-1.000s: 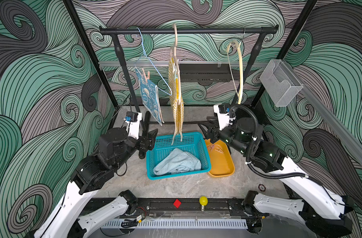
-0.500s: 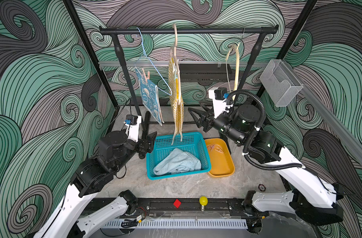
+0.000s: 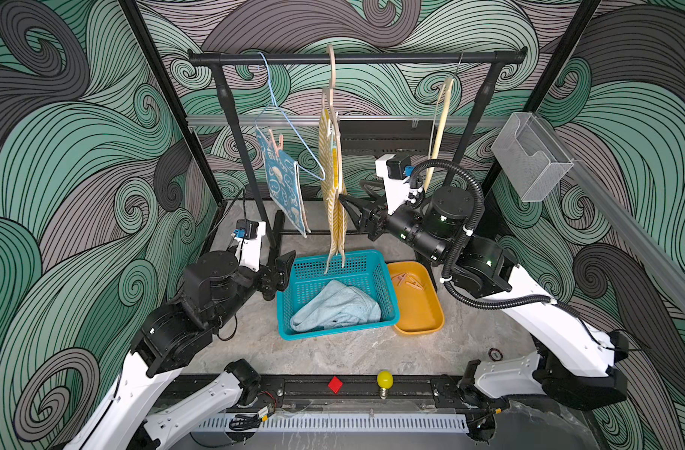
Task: Remove the clothespins securing towels to the hanger
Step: Pick up the hanger from the clothesline.
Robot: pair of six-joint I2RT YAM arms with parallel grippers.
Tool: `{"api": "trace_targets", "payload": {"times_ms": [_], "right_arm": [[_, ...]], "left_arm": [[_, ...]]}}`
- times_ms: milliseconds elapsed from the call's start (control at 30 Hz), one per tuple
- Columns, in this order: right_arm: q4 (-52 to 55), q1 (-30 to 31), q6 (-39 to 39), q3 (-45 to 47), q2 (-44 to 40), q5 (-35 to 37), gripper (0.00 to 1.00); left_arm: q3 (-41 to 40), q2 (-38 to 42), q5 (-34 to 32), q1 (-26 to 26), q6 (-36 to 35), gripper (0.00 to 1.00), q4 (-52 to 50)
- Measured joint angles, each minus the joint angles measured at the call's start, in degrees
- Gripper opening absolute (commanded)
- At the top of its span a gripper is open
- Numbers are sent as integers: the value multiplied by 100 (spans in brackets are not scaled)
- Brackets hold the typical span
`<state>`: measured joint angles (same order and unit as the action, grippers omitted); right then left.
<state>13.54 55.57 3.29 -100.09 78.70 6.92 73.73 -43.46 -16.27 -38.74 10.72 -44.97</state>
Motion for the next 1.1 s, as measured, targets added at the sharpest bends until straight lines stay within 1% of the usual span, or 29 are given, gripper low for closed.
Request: {"api": "trace_targets", "payload": {"times_ms": [133, 233, 467, 567, 767, 867, 967, 1100], "right_arm": [[-9, 11, -52, -208, 203, 48, 60], [-2, 13, -109, -420, 400, 116, 57], [76, 13, -295, -649, 730, 470, 42], [107, 13, -380, -649, 761, 640, 39], [125, 15, -553, -649, 758, 949, 34], [125, 15, -632, -651, 758, 1054, 30], [140, 15, -723, -708, 758, 1154, 23], [166, 15, -800, -802, 758, 1329, 9]], "left_arm": [[-22, 46, 0, 2, 0, 84, 2], [-61, 87, 2, 2, 2, 84, 9], [-114, 190, -2, 0, 2, 84, 17], [-122, 236, -2, 0, 2, 84, 15], [-140, 256, -4, 2, 2, 84, 17], [-151, 249, -4, 2, 0, 84, 15], [-151, 245, -4, 2, 0, 84, 15], [-151, 245, -4, 0, 0, 84, 15]]}}
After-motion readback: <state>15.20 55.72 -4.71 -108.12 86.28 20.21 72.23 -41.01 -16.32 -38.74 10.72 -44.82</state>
